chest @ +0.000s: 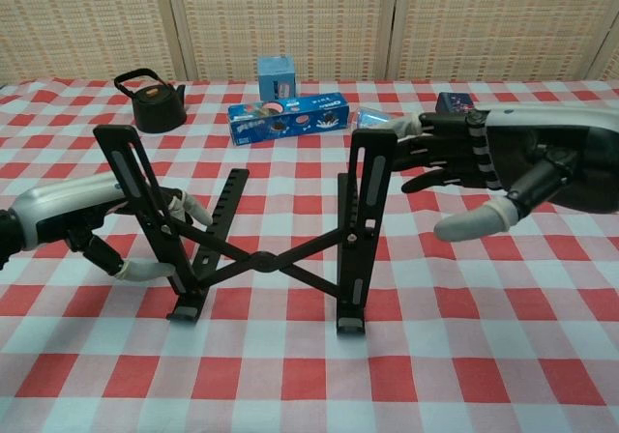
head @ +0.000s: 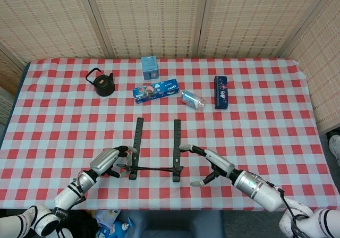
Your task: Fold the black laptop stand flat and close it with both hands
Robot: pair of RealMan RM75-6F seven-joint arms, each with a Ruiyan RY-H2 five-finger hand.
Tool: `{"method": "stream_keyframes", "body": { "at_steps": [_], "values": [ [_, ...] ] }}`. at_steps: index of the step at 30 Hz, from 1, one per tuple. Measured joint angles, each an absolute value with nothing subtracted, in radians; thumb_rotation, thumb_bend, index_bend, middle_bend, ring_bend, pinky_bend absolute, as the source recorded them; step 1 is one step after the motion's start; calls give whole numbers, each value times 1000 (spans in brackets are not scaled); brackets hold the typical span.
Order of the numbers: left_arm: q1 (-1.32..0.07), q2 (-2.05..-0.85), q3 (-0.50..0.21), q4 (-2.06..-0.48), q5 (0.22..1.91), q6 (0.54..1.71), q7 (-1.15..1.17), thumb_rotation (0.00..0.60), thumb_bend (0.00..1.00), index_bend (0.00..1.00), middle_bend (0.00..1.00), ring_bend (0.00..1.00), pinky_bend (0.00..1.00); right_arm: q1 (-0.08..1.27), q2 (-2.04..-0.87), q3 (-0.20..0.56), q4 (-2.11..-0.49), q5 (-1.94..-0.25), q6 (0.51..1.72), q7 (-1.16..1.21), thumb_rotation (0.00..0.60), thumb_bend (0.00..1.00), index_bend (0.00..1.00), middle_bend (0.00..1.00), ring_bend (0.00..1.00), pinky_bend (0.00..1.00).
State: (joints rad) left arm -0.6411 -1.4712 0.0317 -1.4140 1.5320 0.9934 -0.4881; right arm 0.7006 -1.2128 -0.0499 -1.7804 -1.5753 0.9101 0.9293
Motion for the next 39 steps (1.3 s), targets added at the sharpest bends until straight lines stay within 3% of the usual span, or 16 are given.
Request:
{"method": "stream_keyframes", "body": {
  "at_steps": [6,18,28,39],
  "values": [
    [-645,-1463,27,-1430,1530,983,-489,599,331,589,241,211,291,702,-1244,-35,-1820,-1425,856,705,600,169,357,240,86,136],
    [-647,-1453,20,-1448,1521,969,-490,599,331,589,241,211,291,739,-1324,25,-1864,-1107,758,383,600,219,390,250,87,136],
    [-647,-1448,14,-1457,1519,967,-492,599,331,589,241,211,291,773,-1354,54,-1863,-991,723,266,600,275,467,276,95,136],
    [-649,-1448,12,-1455,1521,962,-499,599,331,588,241,211,291,769,-1373,66,-1853,-932,739,194,600,291,475,279,97,137]
  ]
}}
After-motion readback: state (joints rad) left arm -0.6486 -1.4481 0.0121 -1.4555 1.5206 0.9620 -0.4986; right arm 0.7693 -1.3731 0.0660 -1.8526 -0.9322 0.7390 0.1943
